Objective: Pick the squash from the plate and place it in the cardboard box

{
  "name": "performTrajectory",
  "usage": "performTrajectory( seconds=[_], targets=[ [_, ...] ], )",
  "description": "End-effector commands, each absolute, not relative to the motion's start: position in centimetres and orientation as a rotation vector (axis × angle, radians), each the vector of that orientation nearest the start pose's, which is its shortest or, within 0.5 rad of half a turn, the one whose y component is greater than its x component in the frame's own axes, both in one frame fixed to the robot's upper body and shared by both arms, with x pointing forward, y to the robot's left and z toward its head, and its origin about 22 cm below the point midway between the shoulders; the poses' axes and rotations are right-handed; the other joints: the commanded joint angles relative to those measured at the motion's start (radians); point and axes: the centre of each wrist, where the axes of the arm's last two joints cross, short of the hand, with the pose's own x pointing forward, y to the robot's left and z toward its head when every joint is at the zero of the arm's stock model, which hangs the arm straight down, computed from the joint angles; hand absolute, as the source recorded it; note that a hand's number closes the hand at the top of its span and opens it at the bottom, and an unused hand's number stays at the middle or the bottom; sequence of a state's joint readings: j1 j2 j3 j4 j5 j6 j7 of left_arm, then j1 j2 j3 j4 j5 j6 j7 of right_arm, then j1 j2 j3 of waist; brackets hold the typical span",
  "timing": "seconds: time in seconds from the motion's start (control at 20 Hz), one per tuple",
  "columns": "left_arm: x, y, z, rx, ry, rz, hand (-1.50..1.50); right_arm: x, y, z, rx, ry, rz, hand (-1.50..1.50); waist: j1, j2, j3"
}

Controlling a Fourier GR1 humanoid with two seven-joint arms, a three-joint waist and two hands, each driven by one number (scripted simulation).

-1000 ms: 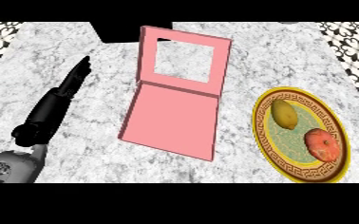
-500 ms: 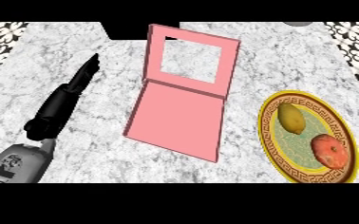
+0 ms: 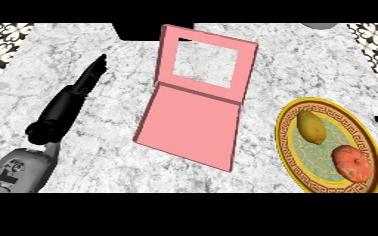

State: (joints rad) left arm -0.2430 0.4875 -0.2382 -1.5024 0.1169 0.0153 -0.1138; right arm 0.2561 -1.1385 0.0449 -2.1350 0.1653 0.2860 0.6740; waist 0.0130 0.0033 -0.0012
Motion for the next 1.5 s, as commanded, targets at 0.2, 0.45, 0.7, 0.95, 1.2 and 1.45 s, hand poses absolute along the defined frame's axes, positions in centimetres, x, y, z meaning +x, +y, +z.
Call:
performTrajectory(
  seconds=[0.2,0.45,0.7,0.95,1.2,1.45],
  targets=[
    [30.4,26.3,6.2,0.091,-1.748,-0.527,0.0,20.5,-31.0,15.8,-0.884,-0.708,1.166,-1.5,-0.005,0.0,0.001],
    [28.3,26.8,5.5,0.087,-1.741,-0.543,0.0,19.9,-28.5,14.2,-0.958,-0.712,1.138,-1.5,-0.008,-0.003,0.001],
    [29.8,27.8,6.7,0.091,-1.753,-0.53,0.0,22.0,-30.5,11.4,-0.971,-0.678,1.165,-1.5,-0.012,-0.002,0.001],
    [29.2,26.2,6.0,0.118,-1.741,-0.524,0.0,22.4,-31.1,12.0,-0.998,-0.608,1.176,-1.5,-0.013,-0.003,0.001],
    [28.8,27.3,4.8,0.092,-1.734,-0.525,0.0,22.4,-32.0,10.1,-1.005,-0.604,1.167,-1.5,-0.014,-0.003,0.001],
    [28.0,25.8,6.9,0.102,-1.749,-0.532,0.0,22.3,-31.6,9.5,-0.941,-0.651,1.166,-1.5,-0.013,-0.004,0.001]
  ],
)
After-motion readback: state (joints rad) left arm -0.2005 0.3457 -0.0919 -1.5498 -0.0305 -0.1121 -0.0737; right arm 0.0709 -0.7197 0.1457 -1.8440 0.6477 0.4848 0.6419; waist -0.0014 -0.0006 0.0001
